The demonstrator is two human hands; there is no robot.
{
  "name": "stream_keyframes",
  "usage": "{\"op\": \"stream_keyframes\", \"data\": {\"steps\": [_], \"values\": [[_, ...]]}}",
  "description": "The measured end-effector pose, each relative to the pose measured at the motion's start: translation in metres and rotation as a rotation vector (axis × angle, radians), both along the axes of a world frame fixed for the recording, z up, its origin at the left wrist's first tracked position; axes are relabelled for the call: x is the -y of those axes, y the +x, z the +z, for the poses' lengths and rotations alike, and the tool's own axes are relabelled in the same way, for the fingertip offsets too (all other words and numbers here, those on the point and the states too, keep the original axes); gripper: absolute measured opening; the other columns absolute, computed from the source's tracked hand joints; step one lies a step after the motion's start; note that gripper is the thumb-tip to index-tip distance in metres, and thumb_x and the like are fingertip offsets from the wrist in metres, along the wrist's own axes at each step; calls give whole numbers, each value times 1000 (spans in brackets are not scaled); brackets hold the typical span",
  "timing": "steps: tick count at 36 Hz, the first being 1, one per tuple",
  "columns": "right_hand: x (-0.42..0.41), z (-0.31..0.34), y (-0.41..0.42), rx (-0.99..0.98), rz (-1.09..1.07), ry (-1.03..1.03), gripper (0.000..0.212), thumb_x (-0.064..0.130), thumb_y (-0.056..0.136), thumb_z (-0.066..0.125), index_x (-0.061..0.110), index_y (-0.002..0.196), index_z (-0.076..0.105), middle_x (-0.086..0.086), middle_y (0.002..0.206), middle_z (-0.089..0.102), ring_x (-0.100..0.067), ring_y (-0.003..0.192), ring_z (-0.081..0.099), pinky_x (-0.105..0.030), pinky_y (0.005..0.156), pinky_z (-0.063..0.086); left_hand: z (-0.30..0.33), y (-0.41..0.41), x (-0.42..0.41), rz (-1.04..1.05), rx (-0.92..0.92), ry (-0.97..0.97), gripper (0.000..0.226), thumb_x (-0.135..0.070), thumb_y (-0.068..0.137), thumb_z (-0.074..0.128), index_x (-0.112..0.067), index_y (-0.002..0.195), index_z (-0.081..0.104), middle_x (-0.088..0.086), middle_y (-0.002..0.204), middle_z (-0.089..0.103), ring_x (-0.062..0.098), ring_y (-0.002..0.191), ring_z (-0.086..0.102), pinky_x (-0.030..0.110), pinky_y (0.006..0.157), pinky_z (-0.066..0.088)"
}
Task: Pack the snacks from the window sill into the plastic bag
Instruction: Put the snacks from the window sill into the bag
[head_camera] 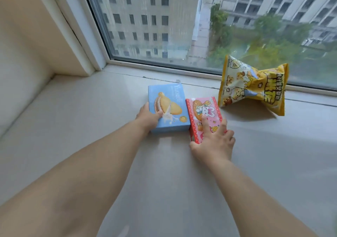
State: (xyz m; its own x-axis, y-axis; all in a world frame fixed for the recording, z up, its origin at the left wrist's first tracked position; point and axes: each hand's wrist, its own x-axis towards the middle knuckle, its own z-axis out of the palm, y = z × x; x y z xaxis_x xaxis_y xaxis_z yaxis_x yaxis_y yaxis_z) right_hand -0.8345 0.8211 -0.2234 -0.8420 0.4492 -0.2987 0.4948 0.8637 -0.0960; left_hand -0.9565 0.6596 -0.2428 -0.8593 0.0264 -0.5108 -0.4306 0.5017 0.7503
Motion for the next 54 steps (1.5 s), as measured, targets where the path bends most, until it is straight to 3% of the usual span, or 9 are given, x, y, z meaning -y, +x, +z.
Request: {"op": "stream_keyframes", "data": {"steps": [3,7,15,22,31,37,41,48,54], "values": [[4,16,26,63,-41,-74,86,54,79,54,43,148,3,-19,152,-2,-43,128,26,-44,111,22,15,41,4,85,61,152,48,-22,85,66,-27,127,43,2,126,58,26,108,61,45,95,50],[7,60,42,-38,-119,-150,91,52,77,55,40,149,1,-15,153,14,-40,127,31,-43,109,24,53,76,3,194,170,376,54,-26,93,56,-44,137,30,-7,121,57,17,86,61,30,64,48],[31,173,93,-318,-47,-239,91,52,81,57,35,151,0,-10,156,5,-38,127,33,-42,109,27,167,134,39,238,-40,496,48,-30,99,46,-44,141,29,-1,117,57,15,83,59,30,65,51],[83,233,161,-485,24,-276,86,52,80,57,34,150,12,-6,151,16,-37,124,34,-42,107,28,234,223,95,262,-180,573,24,-41,97,46,-47,119,39,-11,102,60,14,81,62,30,57,53],[150,270,239,-601,-4,-365,85,58,67,40,36,147,21,-4,140,24,-35,118,36,-40,104,30,260,313,153,392,-251,664,50,-38,94,54,-40,139,32,0,120,58,22,84,66,36,58,59],[177,269,280,-632,182,-287,79,56,69,53,39,142,27,-1,136,25,-31,113,38,-38,100,34,248,352,193,264,-513,367,65,-34,91,59,-40,146,24,-1,131,56,19,108,61,38,90,53],[187,258,298,-623,189,-244,79,59,69,50,41,142,26,3,136,23,-27,112,38,-39,95,39,231,366,215,104,-665,132,71,-39,89,62,-44,146,20,-4,136,52,16,117,55,37,97,48],[185,249,317,-582,-34,-331,85,58,67,50,32,144,25,-4,135,27,-32,116,41,-40,101,36,211,394,240,-383,-842,-308,70,-38,93,54,-52,140,4,-4,112,46,16,88,55,25,67,41],[186,249,321,-570,-99,-384,77,48,81,61,33,145,22,-3,137,24,-31,120,38,-46,105,38,222,385,233,-558,-697,-589,63,-46,96,45,-49,147,8,-1,113,46,21,92,55,30,74,46]]}}
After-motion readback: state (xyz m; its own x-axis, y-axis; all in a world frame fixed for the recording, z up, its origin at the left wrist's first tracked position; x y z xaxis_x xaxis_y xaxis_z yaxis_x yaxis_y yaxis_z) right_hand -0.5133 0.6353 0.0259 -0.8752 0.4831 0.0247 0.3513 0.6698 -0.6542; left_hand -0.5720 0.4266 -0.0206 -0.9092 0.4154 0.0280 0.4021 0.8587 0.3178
